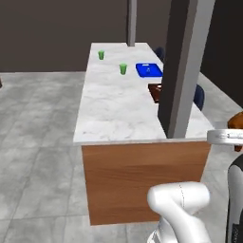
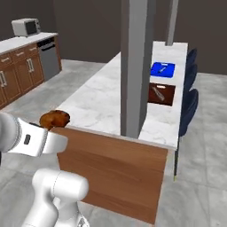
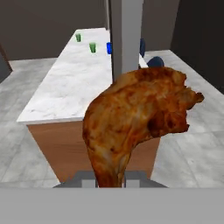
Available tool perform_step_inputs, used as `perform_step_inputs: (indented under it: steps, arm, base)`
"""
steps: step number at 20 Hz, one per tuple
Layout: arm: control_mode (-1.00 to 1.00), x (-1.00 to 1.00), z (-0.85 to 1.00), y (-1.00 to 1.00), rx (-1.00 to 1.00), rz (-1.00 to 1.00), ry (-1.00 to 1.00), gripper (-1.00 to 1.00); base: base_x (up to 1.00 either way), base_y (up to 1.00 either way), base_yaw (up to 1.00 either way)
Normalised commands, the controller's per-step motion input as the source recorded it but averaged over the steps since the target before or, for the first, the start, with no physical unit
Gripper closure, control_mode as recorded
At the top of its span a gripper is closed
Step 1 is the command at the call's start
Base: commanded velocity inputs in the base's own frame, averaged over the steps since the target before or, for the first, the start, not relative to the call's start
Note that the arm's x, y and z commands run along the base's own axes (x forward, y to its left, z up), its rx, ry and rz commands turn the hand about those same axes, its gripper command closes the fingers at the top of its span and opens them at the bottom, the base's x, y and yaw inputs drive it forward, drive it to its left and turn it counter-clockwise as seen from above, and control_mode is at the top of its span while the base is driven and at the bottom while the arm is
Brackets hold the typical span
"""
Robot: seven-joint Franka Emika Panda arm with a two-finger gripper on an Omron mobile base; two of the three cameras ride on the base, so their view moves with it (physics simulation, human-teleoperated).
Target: Gather the lime and onion from the fridge and place them on a tray on the dining counter. Then gather the chicken drumsticks from the fridge and place them on the other tray.
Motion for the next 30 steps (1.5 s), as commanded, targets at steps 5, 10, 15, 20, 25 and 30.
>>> perform_step_inputs:
  steps: [5,10,15,20,25,30]
  arm:
    - [1.0,0.0,0.0,0.0,0.0,0.0,0.0,1.0]
    - [1.0,0.0,0.0,0.0,0.0,0.0,0.0,1.0]
    - [1.0,0.0,0.0,0.0,0.0,0.0,0.0,1.0]
    - [1.0,0.0,0.0,0.0,0.0,0.0,0.0,1.0]
    - [1.0,0.0,0.0,0.0,0.0,0.0,0.0,1.0]
    - [1.0,0.0,0.0,0.0,0.0,0.0,0.0,1.0]
  base:
    - [-0.01,-1.0,-0.1]
    - [0.04,-1.0,-0.07]
    - [0.36,-1.0,-0.02]
    - [0.66,-0.97,0.0]
    - [0.93,-0.76,0.06]
    - [0.96,-0.54,0.13]
